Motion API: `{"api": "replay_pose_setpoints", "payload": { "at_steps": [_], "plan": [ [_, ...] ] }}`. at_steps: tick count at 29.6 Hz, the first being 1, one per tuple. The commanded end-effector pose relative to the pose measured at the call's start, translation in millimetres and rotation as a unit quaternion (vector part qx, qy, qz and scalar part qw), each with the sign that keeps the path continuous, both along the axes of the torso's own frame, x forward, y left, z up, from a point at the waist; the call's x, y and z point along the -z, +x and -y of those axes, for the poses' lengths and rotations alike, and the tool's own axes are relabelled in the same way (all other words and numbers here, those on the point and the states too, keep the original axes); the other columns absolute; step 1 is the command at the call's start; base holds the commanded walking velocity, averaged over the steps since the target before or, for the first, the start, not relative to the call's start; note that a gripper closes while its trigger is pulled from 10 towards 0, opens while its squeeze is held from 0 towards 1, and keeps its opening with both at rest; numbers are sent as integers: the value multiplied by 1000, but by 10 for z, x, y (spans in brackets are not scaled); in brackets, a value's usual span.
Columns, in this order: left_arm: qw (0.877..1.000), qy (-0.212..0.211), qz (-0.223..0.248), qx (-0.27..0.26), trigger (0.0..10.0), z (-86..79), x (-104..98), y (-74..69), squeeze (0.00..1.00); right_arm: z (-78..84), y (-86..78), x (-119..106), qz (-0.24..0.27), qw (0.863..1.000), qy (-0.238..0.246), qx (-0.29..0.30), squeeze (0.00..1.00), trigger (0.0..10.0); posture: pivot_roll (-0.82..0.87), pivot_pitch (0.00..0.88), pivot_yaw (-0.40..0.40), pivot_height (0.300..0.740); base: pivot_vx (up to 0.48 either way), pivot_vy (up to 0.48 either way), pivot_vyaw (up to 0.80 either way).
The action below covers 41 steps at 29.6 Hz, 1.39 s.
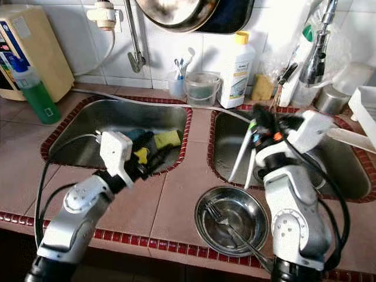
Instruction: Kitchen organization
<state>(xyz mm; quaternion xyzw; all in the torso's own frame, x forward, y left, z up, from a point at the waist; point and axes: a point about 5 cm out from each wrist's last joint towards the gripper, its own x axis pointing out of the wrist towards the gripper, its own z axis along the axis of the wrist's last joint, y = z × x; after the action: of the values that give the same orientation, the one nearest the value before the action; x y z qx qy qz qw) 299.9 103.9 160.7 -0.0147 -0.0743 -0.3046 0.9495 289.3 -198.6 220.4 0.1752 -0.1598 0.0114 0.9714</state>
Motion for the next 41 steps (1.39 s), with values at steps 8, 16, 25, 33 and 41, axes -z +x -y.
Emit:
{"api": "replay_pose_setpoints", "payload": {
  "at_steps": [8, 16, 25, 33, 41],
  "plan": [
    [995, -9, 2, -99, 10000, -175, -108, 202, 0, 3, -48, 21, 8, 991, -109, 79, 0, 10000, -254, 22, 56, 740, 0, 0, 0],
    [986, -43, 1, -159, 10000, -236, -142, 265, 0, -112, -86, 162, 6, 985, -141, 101, 0, 10000, -246, 12, 50, 740, 0, 0, 0],
    [984, -31, -27, -172, 10000, -215, -4, 223, 0, -219, -105, 333, -14, 986, -140, 92, 0, 10000, -222, 0, 39, 740, 0, 0, 0],
    [986, -28, -25, -163, 10000, -182, 77, 125, 0, -183, -171, 476, -39, 982, -151, 101, 0, 10000, -222, 0, 32, 740, 0, 0, 0],
    [986, -32, -20, -160, 10000, -206, 26, 178, 0, -144, -167, 398, -23, 982, -151, 114, 0, 10000, -236, 0, 37, 740, 0, 0, 0]
  ]
}}
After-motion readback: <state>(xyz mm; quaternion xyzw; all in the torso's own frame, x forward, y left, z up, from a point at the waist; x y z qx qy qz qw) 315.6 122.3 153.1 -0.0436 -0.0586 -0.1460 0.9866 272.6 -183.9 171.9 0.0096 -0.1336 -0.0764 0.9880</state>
